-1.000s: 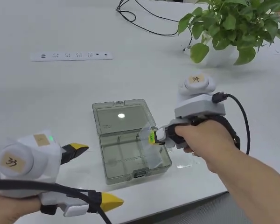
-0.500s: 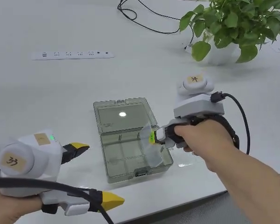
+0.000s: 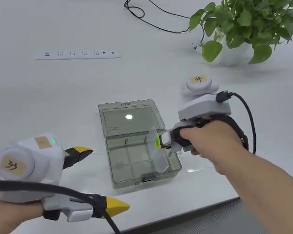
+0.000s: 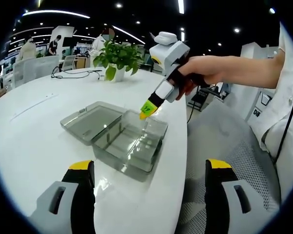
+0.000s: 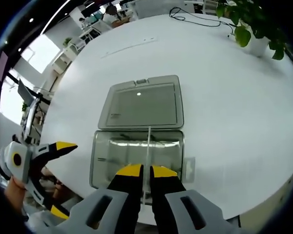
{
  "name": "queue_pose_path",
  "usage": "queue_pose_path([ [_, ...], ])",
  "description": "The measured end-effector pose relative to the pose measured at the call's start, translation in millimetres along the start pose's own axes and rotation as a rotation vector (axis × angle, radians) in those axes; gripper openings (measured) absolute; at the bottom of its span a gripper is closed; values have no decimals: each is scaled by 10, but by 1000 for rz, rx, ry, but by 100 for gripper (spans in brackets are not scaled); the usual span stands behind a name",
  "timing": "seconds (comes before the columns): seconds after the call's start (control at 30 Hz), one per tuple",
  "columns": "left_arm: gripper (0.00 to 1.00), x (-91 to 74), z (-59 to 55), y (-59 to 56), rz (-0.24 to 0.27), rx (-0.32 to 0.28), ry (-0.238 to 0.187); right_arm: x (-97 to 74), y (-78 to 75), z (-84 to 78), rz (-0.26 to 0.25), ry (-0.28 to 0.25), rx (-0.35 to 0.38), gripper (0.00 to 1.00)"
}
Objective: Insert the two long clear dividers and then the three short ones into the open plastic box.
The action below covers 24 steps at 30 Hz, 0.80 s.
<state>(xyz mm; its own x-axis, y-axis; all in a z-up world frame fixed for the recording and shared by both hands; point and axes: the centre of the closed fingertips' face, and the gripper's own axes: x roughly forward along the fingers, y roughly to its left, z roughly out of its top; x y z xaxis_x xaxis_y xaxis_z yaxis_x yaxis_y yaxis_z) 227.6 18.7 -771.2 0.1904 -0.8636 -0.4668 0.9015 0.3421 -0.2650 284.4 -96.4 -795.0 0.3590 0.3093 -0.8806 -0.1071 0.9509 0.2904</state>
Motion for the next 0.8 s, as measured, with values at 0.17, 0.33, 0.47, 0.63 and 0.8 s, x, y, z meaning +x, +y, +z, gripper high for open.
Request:
queue_pose_path([
  [0.17,96,0,14,4,5,-2,-3,68,50,-45,21,17,-20,8],
  [0.33,97,-4,19,14,11,-3,-2,167,36,-63,34,34,-47,8],
  [0.47,98,-4,19,21,13,-5,-1,205,23,-76,47,43,-47,9],
  [0.63,98,-6,27,33,20,-6,0,247,23,-93,63,49,-44,9],
  [0.8,98,-10,44,35,27,-10,-2,237,22,-90,84,46,-62,10],
])
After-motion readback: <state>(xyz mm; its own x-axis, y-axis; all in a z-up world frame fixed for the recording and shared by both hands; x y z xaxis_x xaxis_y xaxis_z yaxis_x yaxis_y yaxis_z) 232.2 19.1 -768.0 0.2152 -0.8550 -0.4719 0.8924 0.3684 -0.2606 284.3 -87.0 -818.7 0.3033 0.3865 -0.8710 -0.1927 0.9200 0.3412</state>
